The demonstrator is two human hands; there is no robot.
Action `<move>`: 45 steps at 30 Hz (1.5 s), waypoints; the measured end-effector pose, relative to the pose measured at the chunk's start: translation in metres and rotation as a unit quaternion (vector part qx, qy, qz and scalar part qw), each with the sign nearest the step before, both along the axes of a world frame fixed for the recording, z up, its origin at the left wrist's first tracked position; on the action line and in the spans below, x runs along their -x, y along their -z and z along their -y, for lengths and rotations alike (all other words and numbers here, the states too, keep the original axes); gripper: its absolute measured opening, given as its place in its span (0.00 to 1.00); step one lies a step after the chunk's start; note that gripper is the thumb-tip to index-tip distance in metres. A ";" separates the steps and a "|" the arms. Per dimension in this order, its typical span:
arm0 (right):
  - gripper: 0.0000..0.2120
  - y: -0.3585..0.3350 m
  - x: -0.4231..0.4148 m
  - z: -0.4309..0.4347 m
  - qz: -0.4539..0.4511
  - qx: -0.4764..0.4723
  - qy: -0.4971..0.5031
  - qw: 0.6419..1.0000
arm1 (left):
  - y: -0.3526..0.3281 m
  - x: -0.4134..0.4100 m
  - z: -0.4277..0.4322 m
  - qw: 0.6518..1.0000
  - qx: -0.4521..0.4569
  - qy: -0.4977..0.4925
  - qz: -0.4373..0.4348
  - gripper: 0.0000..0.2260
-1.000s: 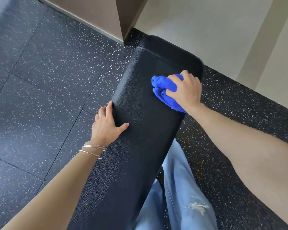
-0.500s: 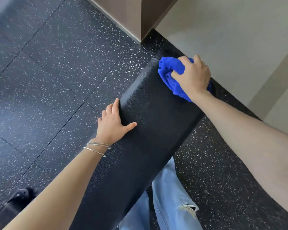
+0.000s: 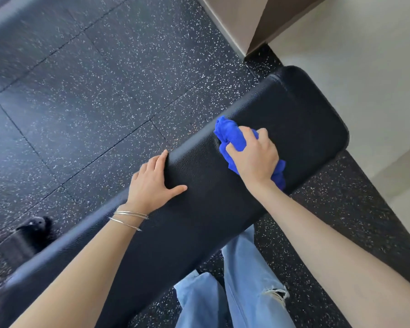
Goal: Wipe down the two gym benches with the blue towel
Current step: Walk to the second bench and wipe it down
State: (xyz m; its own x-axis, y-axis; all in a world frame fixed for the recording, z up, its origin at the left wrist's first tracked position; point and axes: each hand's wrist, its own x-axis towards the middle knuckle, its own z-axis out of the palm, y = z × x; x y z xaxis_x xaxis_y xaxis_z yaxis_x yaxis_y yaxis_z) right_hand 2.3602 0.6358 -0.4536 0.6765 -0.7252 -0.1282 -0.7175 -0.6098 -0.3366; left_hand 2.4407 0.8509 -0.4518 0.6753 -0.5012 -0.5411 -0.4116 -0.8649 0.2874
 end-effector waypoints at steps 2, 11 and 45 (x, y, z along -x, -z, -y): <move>0.15 0.001 0.005 -0.033 0.006 0.001 -0.022 1.000 | -0.001 0.008 -0.033 1.000 0.003 -0.012 0.014 0.45; 0.19 0.009 0.055 -0.206 0.045 0.018 -0.187 0.981 | -0.005 0.042 -0.170 0.997 -0.035 -0.028 0.065 0.48; 0.16 -0.026 0.046 -0.341 -0.035 -0.047 -0.327 0.943 | -0.027 0.261 -0.401 0.943 -0.120 -0.302 0.068 0.42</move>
State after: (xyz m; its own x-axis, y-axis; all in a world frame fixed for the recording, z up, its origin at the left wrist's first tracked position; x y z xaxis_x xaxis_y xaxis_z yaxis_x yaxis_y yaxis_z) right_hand 2.3139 0.9769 -0.4279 0.9627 -0.1384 -0.2323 -0.2205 -0.8992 -0.3779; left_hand 2.1800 1.2519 -0.4249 0.8699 0.1239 -0.4774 0.1590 -0.9867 0.0337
